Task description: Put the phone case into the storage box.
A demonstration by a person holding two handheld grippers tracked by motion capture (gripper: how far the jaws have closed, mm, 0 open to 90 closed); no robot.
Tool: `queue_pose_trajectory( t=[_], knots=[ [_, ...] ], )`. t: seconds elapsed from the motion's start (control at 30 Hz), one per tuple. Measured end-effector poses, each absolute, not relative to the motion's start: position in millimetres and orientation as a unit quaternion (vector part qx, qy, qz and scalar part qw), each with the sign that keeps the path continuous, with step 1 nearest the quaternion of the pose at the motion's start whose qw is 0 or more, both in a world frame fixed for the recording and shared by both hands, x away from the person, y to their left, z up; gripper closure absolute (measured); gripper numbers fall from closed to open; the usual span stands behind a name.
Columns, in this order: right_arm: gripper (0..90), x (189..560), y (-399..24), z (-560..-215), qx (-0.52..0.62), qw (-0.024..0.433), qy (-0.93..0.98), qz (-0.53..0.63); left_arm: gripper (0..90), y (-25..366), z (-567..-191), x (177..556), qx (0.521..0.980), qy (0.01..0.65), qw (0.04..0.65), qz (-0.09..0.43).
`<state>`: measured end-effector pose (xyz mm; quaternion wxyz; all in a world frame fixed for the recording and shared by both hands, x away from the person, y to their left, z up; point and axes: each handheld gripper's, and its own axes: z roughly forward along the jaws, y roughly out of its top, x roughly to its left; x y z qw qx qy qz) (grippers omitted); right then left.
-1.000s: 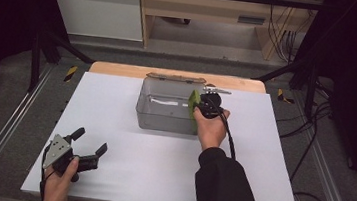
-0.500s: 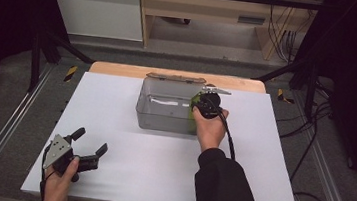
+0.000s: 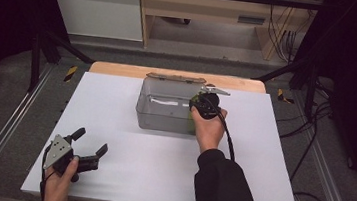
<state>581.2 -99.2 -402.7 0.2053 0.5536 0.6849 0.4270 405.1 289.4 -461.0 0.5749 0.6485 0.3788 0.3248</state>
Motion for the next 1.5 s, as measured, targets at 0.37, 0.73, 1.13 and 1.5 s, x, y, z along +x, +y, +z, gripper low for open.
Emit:
queue_pose_trajectory(
  t=[0.37, 0.73, 1.13, 1.5],
  knots=[
    [70.9, 577, -99, -398, 0.538, 0.229, 0.678, 0.445, 2.1, 289, -461, 404, 0.644, 0.389, 0.577, 0.319],
    [70.5, 576, -101, -393, 0.532, 0.233, 0.670, 0.463, 2.1, 287, -463, 406, 0.649, 0.388, 0.570, 0.322],
    [68.5, 574, -98, -392, 0.526, 0.235, 0.670, 0.467, 2.1, 287, -462, 406, 0.647, 0.388, 0.571, 0.323],
    [61.1, 568, -99, -384, 0.498, 0.258, 0.657, 0.504, 2.2, 286, -462, 406, 0.649, 0.386, 0.573, 0.320]
  ],
)
